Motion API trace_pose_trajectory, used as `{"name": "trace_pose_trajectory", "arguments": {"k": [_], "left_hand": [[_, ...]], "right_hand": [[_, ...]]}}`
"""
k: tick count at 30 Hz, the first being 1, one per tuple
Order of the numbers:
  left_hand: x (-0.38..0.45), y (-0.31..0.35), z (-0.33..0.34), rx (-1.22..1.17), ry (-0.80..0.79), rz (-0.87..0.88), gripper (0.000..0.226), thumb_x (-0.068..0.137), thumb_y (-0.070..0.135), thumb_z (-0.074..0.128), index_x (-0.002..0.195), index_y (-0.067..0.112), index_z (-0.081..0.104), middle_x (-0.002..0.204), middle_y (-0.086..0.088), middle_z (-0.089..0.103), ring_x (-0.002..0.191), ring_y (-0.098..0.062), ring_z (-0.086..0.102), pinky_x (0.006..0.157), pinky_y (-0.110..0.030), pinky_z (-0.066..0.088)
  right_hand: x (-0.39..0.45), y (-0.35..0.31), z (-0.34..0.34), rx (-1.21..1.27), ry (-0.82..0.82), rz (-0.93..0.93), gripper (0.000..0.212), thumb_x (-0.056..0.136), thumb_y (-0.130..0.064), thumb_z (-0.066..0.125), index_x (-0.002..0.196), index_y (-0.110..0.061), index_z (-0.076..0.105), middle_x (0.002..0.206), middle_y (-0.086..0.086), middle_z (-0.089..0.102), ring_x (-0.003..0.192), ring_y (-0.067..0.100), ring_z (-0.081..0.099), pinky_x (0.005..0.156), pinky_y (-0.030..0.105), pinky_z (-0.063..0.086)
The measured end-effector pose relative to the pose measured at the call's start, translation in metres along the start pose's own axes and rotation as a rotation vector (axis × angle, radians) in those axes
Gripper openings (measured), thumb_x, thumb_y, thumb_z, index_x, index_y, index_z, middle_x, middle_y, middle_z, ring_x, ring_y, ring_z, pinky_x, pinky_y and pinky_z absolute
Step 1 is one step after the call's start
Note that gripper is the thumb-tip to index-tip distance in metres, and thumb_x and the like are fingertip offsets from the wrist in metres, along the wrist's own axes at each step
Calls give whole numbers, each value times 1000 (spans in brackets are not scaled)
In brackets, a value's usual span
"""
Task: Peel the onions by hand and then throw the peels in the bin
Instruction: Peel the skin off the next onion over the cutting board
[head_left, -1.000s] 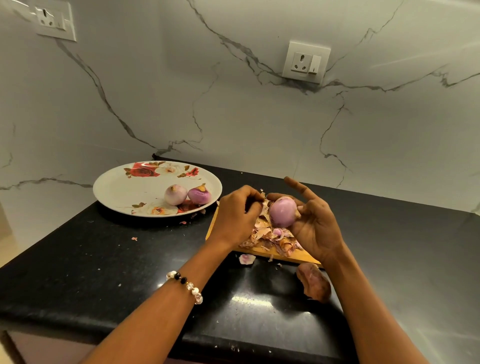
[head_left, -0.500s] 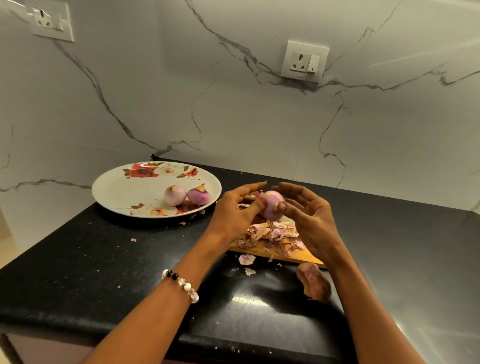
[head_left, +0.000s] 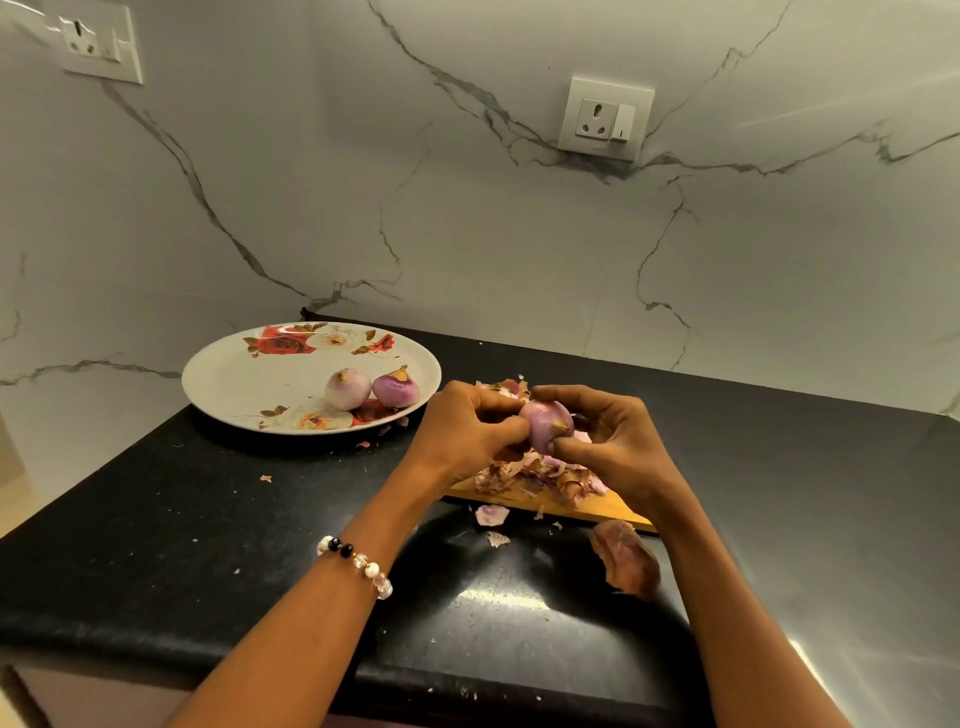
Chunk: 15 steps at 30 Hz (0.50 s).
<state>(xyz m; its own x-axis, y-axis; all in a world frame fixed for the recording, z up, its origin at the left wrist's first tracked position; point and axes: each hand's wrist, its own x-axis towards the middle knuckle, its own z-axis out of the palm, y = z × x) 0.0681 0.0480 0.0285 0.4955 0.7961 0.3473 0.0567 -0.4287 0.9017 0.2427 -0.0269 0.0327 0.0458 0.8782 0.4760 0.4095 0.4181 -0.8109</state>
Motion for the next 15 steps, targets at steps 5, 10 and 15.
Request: {"name": "trace_pose_trajectory", "arguments": {"k": [5, 10, 15], "left_hand": [[-4, 4, 0, 164, -9, 87, 21, 80, 15, 70, 100, 11, 75, 84, -6, 74, 76, -17, 70, 71, -39, 60], [-5, 5, 1, 171, 39, 108, 23, 86, 4, 64, 107, 8, 71, 90, -8, 74, 70, -11, 71, 67, -24, 59], [-3, 4, 1, 61, 16, 68, 27, 86, 15, 68, 113, 12, 70, 98, -4, 73, 81, -12, 71, 74, -33, 60]], "right_hand": [[-1, 1, -1, -20, -33, -4, 50, 73, 11, 72, 113, -19, 71, 110, 2, 72, 106, 22, 66, 88, 38, 58], [-1, 1, 0, 26, -24, 5, 50, 75, 14, 70, 113, -19, 71, 109, 3, 73, 105, 22, 68, 85, 37, 59], [0, 2, -2, 63, -3, 12, 50, 77, 14, 70, 114, -19, 70, 111, 4, 72, 106, 24, 67, 87, 39, 58]]}}
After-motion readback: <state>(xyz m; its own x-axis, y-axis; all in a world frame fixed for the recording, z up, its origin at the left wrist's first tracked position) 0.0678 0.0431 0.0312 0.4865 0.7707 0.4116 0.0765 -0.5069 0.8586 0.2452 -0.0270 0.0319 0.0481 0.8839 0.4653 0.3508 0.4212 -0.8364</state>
